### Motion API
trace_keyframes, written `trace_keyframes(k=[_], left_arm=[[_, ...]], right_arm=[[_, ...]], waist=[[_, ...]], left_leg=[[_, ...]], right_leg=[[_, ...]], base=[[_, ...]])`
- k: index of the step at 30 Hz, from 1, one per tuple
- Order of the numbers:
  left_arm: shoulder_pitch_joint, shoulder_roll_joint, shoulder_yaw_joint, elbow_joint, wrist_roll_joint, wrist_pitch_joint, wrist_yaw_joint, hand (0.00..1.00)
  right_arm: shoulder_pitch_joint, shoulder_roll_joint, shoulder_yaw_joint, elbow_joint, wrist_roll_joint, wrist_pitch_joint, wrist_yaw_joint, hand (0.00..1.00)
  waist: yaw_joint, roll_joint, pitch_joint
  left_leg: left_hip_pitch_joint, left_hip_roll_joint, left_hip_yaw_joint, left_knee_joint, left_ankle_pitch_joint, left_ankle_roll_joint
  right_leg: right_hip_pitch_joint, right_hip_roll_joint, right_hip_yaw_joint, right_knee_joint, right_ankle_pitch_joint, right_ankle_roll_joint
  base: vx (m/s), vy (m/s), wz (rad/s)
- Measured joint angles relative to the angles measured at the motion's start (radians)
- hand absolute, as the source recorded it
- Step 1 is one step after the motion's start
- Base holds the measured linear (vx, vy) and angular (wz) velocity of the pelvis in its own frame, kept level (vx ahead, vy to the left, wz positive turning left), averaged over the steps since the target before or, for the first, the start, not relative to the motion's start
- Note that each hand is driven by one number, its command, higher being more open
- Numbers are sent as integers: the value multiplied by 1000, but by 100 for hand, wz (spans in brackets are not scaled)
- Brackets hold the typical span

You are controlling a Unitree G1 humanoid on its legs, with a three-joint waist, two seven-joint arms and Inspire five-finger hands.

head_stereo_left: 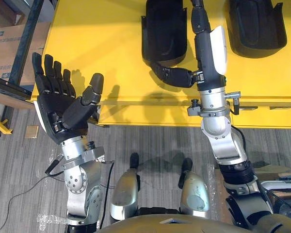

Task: Walk over and take three plastic housings, then place them on the shelf

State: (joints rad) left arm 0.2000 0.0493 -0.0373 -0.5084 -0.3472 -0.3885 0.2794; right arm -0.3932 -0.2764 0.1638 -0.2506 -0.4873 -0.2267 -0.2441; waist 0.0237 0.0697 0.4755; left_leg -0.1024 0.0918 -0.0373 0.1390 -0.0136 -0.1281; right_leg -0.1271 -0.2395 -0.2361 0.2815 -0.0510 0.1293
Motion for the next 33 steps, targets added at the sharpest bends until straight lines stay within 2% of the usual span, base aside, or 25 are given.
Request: trace_keyframes(k=[6, 11, 13, 18, 21, 24, 30, 33], left_arm=[[8, 10, 0, -1, 0, 5, -1, 100], [8, 26, -4, -1, 3, 6, -8, 100], [8, 31, -4, -1, 5, 7, -21, 100], [49, 29, -39, -1, 10, 7, -31, 100], [55, 28, -44, -1, 24, 6, -40, 100], [55, 27, -47, -1, 44, 6, -70, 100], [78, 25, -46, -1, 44, 26, -95, 100], [85, 24, -46, 0, 44, 46, -102, 100]], right_arm=[[69, -4, 5, -81, 1, -33, 75, 100], [137, -5, 6, -80, -19, -27, 91, 100], [158, -5, 8, -79, -18, -7, 82, 100], [310, 34, -11, -74, 57, 6, -2, 100], [384, 75, -53, -74, 121, 4, -5, 100], [420, 85, -74, -67, 144, 2, 10, 100], [430, 107, -50, -17, 307, 3, 104, 100], [430, 126, -9, 38, 307, 5, 108, 100]], waist=[[0, -36, -7], [-1, -52, -19], [-1, -55, -23], [-1, -70, -120], [-4, -70, -176], [-22, -66, -207], [-27, -58, -254], [-22, -56, -267]], left_leg=[[9, 7, 18, 24, -25, 1], [16, 9, 26, 34, -41, 4], [25, 9, 31, 33, -45, 7], [66, 8, 51, 2, -49, 7], [90, 8, 71, -25, -49, 7], [124, 9, 88, -46, -52, 7], [171, 16, 113, -77, -50, 7], [179, 20, 113, -93, -47, 6]], right_leg=[[17, 11, 16, -21, 7, 1], [43, 17, 21, -50, 18, 5], [56, 17, 22, -62, 22, 7], [89, 20, 29, -111, 29, 13], [102, 23, 44, -137, 36, 18], [132, 28, 55, -170, 48, 19], [165, 40, 73, -203, 59, 19], [172, 45, 71, -214, 62, 19]], base=[[16, 5, -8], [-1, 14, -6], [3, 16, -4], [75, 15, -8], [63, 14, -19], [52, 15, -16], [18, -2, -12], [0, 0, 0]])
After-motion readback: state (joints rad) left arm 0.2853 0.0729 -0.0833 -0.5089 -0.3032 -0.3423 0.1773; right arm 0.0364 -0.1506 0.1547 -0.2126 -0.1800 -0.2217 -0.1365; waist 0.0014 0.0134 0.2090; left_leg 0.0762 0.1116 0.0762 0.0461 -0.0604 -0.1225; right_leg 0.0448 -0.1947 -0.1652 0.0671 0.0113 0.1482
